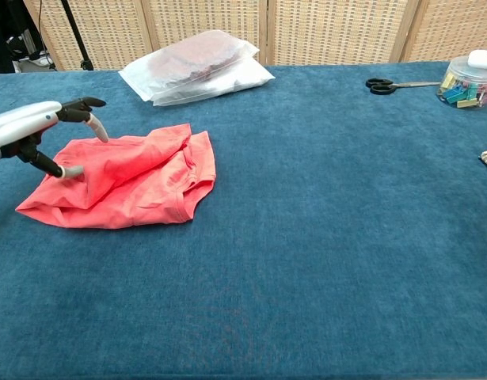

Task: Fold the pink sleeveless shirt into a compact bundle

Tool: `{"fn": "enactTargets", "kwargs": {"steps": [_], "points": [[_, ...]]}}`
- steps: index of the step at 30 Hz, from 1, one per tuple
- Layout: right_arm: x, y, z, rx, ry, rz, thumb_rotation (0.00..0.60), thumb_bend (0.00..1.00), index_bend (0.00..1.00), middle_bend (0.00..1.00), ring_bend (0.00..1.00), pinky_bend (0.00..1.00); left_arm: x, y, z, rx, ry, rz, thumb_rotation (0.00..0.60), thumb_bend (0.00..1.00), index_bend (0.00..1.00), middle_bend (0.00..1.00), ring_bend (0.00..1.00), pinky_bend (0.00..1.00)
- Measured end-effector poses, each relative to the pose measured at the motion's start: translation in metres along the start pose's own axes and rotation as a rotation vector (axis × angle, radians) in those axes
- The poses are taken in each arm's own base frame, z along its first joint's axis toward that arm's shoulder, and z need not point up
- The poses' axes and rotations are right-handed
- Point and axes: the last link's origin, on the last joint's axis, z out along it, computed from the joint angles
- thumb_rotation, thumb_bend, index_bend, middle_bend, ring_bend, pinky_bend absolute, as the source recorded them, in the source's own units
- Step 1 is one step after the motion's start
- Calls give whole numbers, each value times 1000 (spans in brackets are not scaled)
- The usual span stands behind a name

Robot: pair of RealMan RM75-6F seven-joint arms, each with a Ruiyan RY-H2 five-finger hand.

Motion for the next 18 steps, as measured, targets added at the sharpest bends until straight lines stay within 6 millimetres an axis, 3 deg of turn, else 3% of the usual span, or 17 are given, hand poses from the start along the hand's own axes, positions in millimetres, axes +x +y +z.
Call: {"fn": "enactTargets", "kwargs": {"steps": [9, 18], "points": [[0, 1, 0, 0, -3, 6, 600, 0, 0, 0, 0, 0, -17, 4, 4, -16, 19, 8, 600, 344, 394, 0, 0, 0], [0, 1, 0, -2, -8, 12, 600, 0, 0, 0, 0, 0, -27, 14, 12, -23, 45, -8, 600, 474, 464, 0, 0, 0]]}}
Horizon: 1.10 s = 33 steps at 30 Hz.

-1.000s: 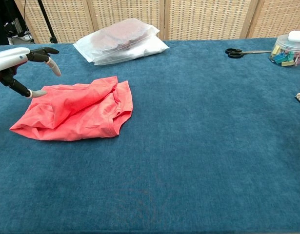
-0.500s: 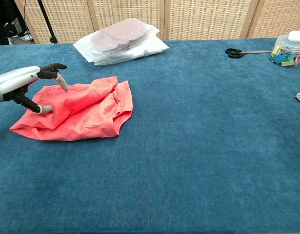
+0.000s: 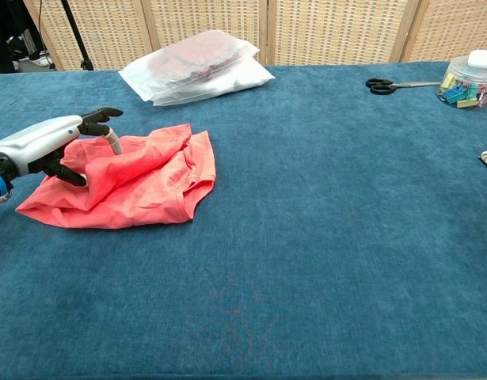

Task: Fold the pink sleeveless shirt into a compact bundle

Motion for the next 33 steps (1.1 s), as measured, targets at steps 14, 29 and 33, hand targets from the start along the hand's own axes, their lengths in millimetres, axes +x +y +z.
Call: {"fn": "enactTargets", "kwargs": {"steps": [14, 29, 33], "points": [[0, -1, 0, 1, -1, 2, 600, 0, 0, 0, 0, 0, 11, 6, 0, -58, 72, 28, 600, 558, 651, 0, 0, 0], [-1, -2, -1, 1, -4, 3, 600, 0, 0, 0, 0, 0, 23, 46, 11, -312, 97, 342, 600, 551, 721, 0, 0, 0], [0, -2, -2, 0, -4, 5, 600, 0, 0, 0, 0, 0, 18, 55, 11, -377, 80, 438, 600, 549, 721, 0, 0, 0]]}}
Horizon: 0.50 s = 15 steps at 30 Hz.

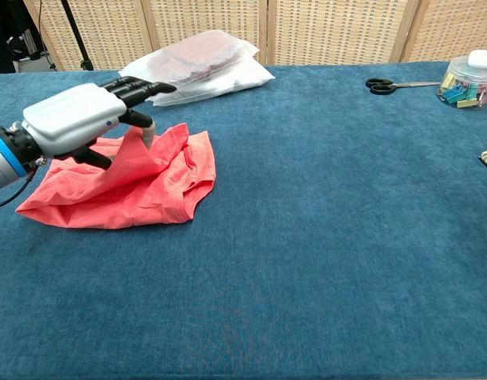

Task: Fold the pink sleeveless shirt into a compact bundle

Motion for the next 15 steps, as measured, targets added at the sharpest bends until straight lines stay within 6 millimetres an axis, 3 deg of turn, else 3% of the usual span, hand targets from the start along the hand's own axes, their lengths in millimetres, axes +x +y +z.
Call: {"fn": "enactTargets", "kwargs": {"steps": [6, 8, 10, 13, 15], "points": [[0, 0, 0, 0, -3, 1, 600, 0, 0, 0, 0, 0, -2, 16, 5, -101, -13, 138, 600, 521, 677, 0, 0, 0], [0, 0, 0, 0, -3, 2, 600, 0, 0, 0, 0, 0, -2, 21, 7, -125, -15, 163, 600, 480, 537, 0, 0, 0], [0, 0, 0, 0, -3, 2, 600, 0, 0, 0, 0, 0, -3, 26, 9, -136, -13, 161, 600, 427, 318, 0, 0, 0], [0, 0, -1, 0, -4, 2, 600, 0, 0, 0, 0, 0, -1, 32, 12, -127, 14, 124, 600, 362, 108, 0, 0, 0], [1, 0, 0, -1, -4, 3, 600, 0, 0, 0, 0, 0, 0, 35, 14, -115, 32, 85, 600, 322, 27, 0, 0, 0]]}}
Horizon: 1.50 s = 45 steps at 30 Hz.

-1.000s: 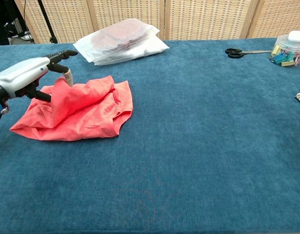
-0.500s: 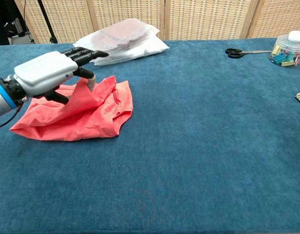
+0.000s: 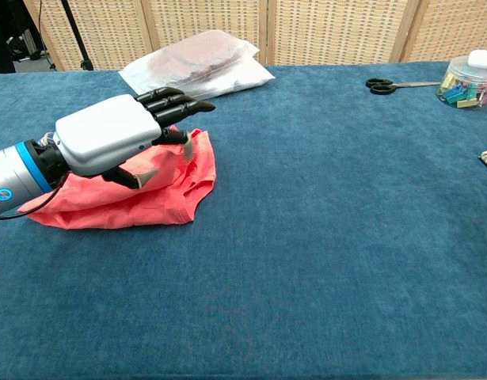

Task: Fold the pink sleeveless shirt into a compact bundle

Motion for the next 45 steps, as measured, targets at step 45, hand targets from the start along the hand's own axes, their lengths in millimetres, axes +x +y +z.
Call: {"fn": "enactTargets", "kwargs": {"steps": [45], "points": [[1, -1, -1, 3, -9, 5, 600, 0, 0, 0, 0, 0, -31, -3, -26, 344, -49, -503, 600, 179, 0, 0, 0, 0]]}}
